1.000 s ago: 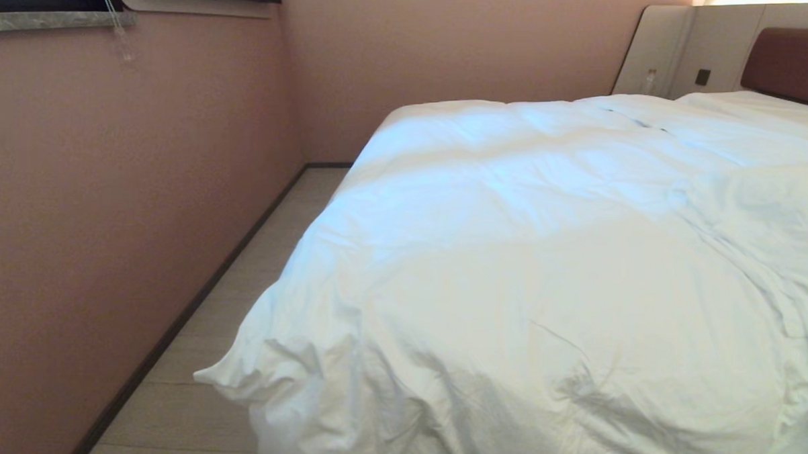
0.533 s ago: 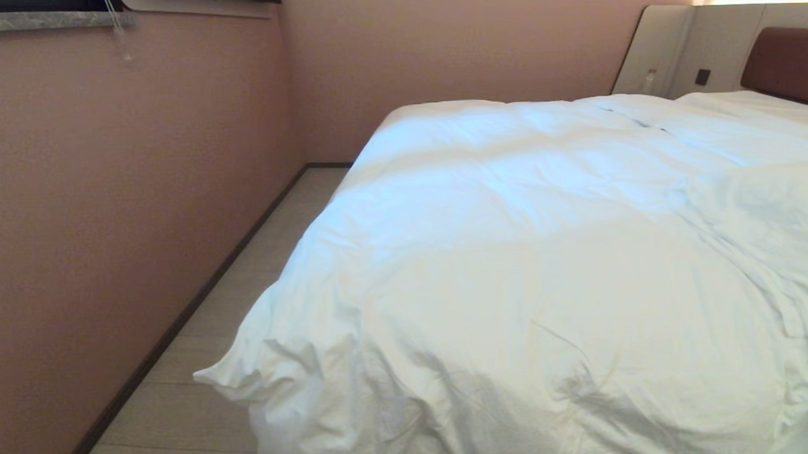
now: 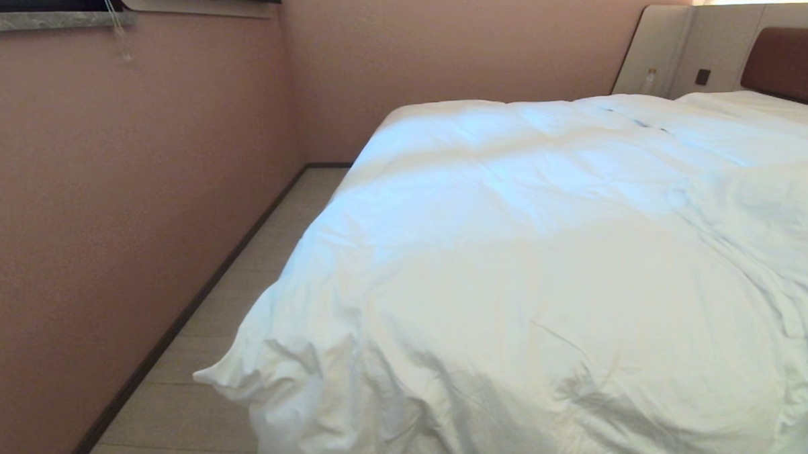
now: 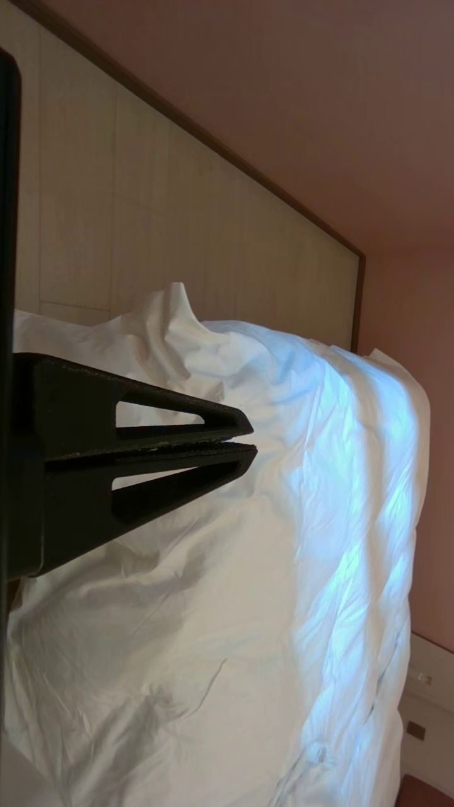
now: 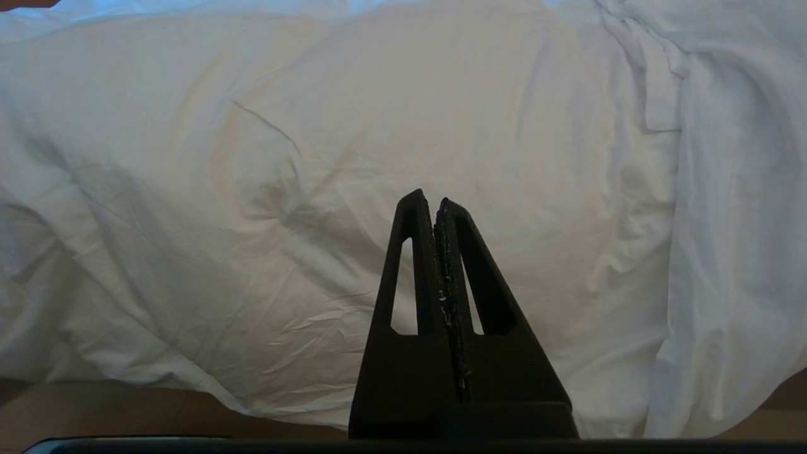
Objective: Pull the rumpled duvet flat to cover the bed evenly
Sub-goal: Hold the folded corner of the quilt
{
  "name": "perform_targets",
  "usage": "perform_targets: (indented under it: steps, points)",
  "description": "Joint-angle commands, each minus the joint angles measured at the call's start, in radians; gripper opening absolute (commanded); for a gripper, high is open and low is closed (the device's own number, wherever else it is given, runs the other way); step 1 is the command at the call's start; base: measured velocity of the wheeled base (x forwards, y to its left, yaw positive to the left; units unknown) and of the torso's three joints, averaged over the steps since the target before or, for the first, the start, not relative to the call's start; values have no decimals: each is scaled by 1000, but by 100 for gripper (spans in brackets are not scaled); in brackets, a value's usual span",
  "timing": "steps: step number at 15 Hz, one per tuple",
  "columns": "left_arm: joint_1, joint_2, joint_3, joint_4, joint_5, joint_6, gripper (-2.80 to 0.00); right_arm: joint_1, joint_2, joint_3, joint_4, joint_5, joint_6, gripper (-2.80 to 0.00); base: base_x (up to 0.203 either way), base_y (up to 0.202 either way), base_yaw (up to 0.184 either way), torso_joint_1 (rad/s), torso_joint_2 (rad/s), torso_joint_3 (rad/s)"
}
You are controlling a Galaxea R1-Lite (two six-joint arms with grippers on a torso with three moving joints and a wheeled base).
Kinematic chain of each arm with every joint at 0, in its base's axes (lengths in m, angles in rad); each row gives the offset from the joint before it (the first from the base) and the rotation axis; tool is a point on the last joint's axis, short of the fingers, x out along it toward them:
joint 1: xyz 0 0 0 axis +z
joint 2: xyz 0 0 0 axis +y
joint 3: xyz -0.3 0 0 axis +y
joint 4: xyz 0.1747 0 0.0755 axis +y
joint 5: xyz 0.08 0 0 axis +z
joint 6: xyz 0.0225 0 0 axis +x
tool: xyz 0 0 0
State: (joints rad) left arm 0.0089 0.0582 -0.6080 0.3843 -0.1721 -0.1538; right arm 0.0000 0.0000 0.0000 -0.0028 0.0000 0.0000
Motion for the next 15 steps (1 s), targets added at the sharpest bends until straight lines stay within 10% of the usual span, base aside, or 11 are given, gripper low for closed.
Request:
perform_targets:
  steps: [1,15]
  points:
    - [0,-22,13,2,-1,-1,-280,0,0,0,0,0,0,-280,0,0,0,0,0,0]
    - [0,-58,478,-424,201,123,-280,0,0,0,0,0,0,-280,0,0,0,0,0,0]
